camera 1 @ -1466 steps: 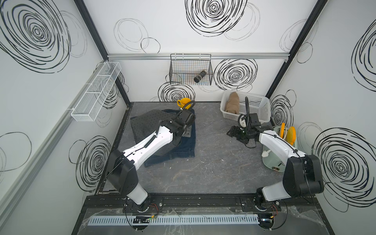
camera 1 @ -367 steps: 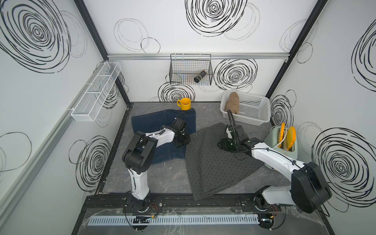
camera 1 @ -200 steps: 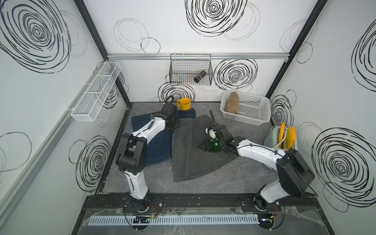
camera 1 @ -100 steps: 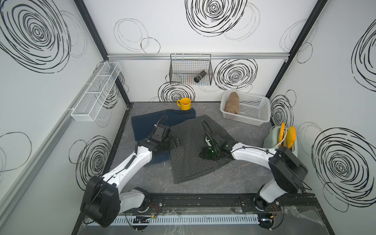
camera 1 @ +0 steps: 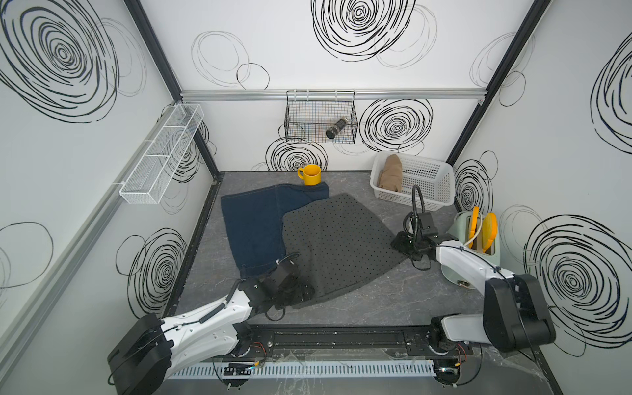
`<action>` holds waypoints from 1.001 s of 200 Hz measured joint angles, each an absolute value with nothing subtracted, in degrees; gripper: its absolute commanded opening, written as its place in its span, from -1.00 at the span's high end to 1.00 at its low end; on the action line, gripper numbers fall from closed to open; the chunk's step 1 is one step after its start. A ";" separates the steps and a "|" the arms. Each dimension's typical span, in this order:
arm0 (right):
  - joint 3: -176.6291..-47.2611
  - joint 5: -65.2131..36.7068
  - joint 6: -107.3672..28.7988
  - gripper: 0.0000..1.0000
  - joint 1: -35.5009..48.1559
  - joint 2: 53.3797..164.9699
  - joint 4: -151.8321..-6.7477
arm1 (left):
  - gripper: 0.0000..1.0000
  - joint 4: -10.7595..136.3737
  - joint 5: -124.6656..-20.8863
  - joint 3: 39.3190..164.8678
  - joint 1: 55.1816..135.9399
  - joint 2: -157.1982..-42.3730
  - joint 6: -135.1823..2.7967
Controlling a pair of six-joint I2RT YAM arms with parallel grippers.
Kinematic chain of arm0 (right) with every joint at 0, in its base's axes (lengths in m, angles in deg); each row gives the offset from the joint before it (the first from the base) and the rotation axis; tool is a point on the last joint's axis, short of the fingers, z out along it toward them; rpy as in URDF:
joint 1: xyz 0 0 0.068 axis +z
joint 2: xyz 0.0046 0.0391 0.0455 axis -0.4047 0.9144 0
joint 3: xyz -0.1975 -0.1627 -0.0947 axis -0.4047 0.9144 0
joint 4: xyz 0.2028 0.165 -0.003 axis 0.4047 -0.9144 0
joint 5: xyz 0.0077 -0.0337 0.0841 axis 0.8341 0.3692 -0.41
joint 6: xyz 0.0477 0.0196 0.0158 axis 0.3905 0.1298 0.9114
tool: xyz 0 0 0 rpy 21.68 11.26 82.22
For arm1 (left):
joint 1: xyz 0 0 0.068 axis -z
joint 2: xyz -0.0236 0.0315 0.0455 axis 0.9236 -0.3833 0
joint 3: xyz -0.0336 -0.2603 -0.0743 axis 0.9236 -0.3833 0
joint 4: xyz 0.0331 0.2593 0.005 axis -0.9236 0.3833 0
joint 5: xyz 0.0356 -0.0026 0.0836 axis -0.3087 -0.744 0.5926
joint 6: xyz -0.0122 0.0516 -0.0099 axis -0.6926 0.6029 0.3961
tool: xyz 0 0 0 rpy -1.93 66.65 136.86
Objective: Roll up the skirts
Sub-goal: Move the skirt to the center of the board.
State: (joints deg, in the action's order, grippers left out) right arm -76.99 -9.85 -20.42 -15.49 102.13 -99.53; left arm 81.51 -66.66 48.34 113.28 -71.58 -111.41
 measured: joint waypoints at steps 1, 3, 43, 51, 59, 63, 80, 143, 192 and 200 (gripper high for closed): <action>-77.02 -9.89 -20.57 0.13 -15.67 102.44 -99.53 | -0.59 81.27 -66.68 48.23 113.28 -71.56 -111.63; -77.15 -10.09 -20.73 0.13 -16.24 103.38 -99.55 | -0.53 80.68 -66.68 47.95 113.28 -71.51 -111.73; -78.31 -15.27 -22.67 0.04 -21.61 108.62 -98.44 | 0.34 77.69 -64.27 44.96 112.61 -71.10 -114.58; -78.26 -15.29 -23.19 -0.09 -21.66 108.36 -98.41 | 0.51 77.60 -64.08 44.47 112.19 -70.75 -114.60; -77.82 -14.94 -23.52 -0.10 -21.63 107.79 -98.39 | 0.65 77.25 -63.92 43.82 111.60 -70.27 -114.47; -77.47 -14.68 -23.59 -0.09 -21.63 107.31 -98.37 | 0.72 76.92 -63.92 43.43 111.27 -70.09 -114.79; -76.27 -13.87 -23.89 -0.02 -21.70 105.67 -99.31 | 1.00 76.20 -64.03 42.46 110.14 -69.79 -114.23; -74.90 -14.79 -24.35 0.16 -26.01 104.62 -99.51 | 1.00 81.03 -60.86 44.80 109.48 -70.66 -110.47; -72.99 -9.57 -24.03 -0.01 -17.02 87.64 -101.63 | 1.00 89.42 -56.91 45.57 113.33 -65.09 -113.48; -73.61 -9.70 -23.79 -0.01 -13.59 85.59 -101.39 | 1.00 91.37 -55.88 46.55 114.16 -64.93 -114.01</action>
State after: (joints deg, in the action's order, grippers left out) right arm -73.61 -9.70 -23.79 -13.59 85.59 -101.39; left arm 91.37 -55.88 46.55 114.16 -64.93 -114.01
